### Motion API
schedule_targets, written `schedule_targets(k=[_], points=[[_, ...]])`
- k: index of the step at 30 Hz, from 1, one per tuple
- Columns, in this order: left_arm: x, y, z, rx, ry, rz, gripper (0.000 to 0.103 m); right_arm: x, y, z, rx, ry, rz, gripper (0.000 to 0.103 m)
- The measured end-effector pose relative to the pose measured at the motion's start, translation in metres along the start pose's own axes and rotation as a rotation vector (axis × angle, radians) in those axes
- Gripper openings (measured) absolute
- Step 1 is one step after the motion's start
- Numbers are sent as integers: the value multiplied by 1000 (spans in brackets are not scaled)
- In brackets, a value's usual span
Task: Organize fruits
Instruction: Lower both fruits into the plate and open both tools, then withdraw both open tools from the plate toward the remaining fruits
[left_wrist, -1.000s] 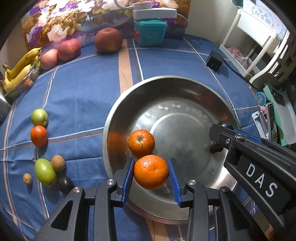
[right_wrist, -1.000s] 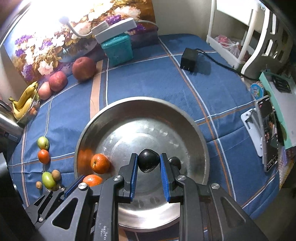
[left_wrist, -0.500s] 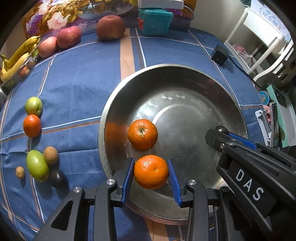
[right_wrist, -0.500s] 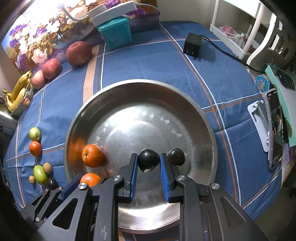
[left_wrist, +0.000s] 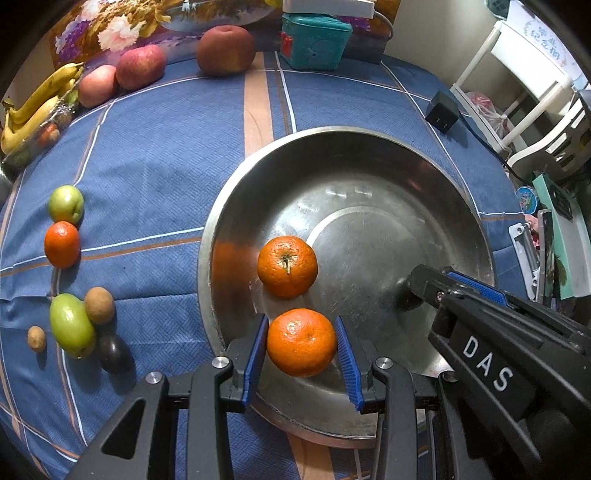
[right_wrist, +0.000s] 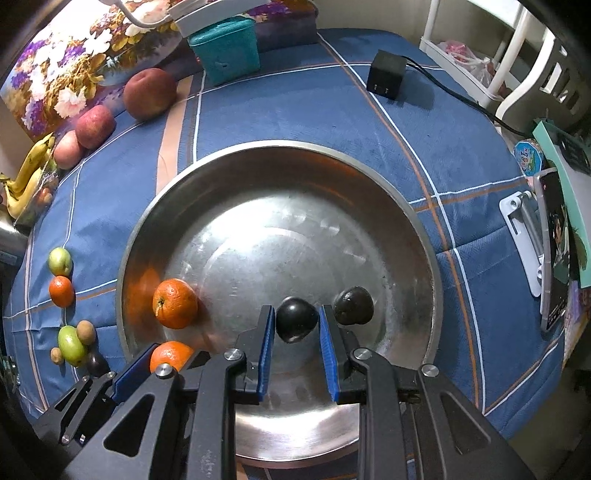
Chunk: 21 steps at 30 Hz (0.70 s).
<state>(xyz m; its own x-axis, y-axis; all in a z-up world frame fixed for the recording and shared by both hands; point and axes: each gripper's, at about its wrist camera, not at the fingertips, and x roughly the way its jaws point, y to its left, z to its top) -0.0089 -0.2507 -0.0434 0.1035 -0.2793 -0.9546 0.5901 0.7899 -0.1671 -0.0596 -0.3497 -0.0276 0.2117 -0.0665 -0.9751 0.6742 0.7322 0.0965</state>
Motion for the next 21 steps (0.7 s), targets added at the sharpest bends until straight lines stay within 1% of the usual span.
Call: schedule_targets(k=[2,4,8,10,11,12,15,16,18,19,21], points=[[-2,1,0,1,-2,-6,42,0,-3,2,6,-1,-3,26],[-5,0,0,-1,-9,-14,50,-2,-6,3,9,-7,-3,26],[-11,1,1,-4,-26,-17,51,-5,-10,6,12,-14,-8,28],[-13,3,1,-8,-30,-21,51,-7,-11,6,13,-15,-11,34],[-14,4,2,-13,-33,-24,51,-8,-12,7,15,-17,-13,38],[-15,5,1,-16,-35,-25,52,-10,-14,7,16,-19,-14,38],[-19,14,2,-44,-42,-28,59,-13,-16,8,17,-26,-14,39],[-19,17,2,-52,-41,-46,59,-13,-17,8,19,-27,-14,39],[-20,21,2,-67,-36,-63,59,-15,-19,9,20,-28,-20,47],[-21,22,3,-70,-38,-66,59,-15,-20,9,20,-29,-23,49],[-24,22,2,-63,-45,-50,62,-17,-20,9,28,-39,-17,56]])
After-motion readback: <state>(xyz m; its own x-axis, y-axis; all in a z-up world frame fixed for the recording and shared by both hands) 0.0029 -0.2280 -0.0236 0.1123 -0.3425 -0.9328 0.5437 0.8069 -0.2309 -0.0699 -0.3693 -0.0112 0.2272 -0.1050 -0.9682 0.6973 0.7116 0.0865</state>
